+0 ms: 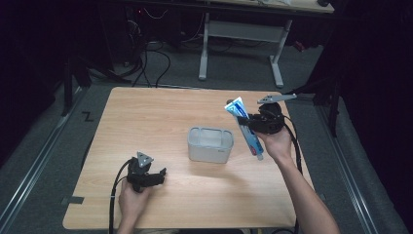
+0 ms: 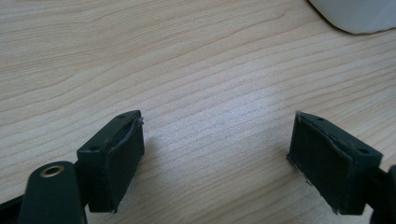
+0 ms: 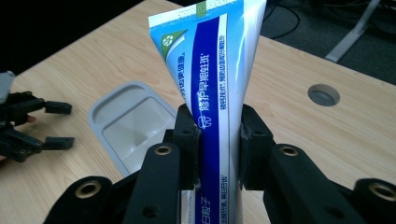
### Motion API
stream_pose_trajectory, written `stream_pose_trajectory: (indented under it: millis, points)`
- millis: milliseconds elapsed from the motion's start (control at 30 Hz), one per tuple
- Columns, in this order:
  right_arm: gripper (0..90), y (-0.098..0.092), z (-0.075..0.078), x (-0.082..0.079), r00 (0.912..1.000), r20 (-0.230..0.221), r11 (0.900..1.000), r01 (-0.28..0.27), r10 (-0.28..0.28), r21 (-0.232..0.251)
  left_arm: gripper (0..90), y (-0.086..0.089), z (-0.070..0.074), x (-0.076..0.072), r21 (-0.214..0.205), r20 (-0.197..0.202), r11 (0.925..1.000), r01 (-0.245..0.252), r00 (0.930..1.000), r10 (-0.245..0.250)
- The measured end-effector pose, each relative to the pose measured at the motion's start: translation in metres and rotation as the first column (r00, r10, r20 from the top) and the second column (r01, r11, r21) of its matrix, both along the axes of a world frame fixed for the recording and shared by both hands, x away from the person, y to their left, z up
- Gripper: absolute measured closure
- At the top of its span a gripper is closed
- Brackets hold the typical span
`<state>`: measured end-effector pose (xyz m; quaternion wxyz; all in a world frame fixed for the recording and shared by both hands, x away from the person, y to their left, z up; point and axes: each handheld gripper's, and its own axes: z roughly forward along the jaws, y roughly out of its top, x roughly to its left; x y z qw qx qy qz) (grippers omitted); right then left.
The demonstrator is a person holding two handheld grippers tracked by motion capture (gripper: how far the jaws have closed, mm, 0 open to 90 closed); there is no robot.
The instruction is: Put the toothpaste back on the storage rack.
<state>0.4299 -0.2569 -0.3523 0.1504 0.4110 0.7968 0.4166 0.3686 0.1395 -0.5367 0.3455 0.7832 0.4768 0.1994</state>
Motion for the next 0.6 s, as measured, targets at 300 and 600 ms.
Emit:
stream_pose_trajectory:
  millis: [300,600]
  points:
    - [73.1,-0.002,0.004,-0.012,0.9996,0.022,0.9993,-0.017,0.017,0.034,18.4,0.0,0.0,0.0,0.0,0.0,1.0,0.0,1.0,0.0]
    - [73.0,0.009,0.017,-0.015,0.9969,0.059,0.9966,-0.056,0.053,0.06,18.4,0.0,0.0,0.0,0.0,0.0,1.0,0.0,1.0,0.0]
